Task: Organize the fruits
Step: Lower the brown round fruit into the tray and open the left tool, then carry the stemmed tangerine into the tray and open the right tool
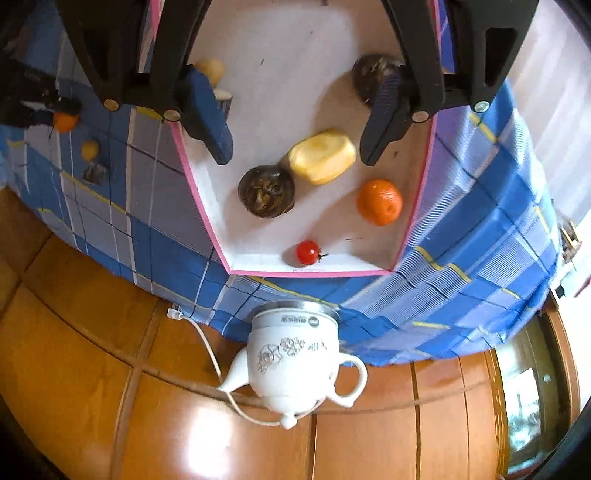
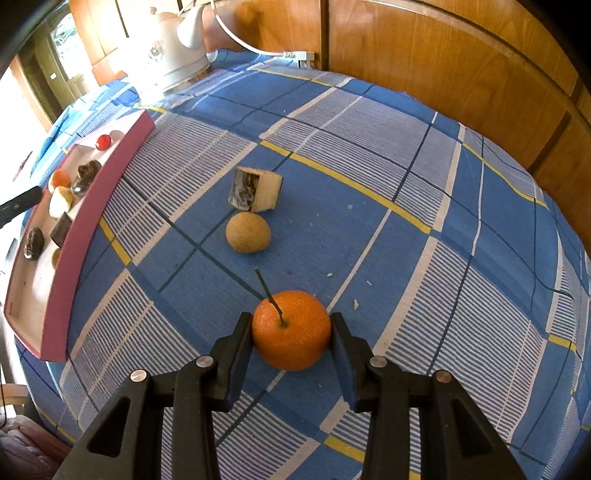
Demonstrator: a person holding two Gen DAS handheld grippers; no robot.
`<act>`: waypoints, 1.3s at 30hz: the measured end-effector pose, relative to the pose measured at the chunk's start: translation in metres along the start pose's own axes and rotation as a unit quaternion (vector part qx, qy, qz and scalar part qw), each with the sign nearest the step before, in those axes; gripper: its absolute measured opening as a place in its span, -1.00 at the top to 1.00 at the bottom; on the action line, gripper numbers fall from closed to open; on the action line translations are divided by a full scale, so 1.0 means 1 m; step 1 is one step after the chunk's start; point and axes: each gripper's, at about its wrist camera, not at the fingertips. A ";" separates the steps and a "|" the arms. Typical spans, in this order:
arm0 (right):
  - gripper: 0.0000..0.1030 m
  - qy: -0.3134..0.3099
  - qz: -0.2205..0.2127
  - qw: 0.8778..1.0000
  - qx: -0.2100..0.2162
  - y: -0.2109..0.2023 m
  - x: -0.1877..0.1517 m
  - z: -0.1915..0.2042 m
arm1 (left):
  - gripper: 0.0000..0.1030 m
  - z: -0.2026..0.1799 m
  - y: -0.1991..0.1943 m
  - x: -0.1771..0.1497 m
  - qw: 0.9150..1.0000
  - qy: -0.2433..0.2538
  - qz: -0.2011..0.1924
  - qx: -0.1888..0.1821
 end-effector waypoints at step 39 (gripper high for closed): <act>0.20 0.010 -0.001 1.000 0.004 -0.005 0.000 -0.005 | -0.80 -0.015 -0.040 -0.043 0.999 0.038 -0.025 0.005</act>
Point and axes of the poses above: each gripper's, at about its wrist camera, not at the fingertips, and y roughly the way its jaws point, z to its left, x to its top, and after that the axes turned 5 degrees about z, right-handed
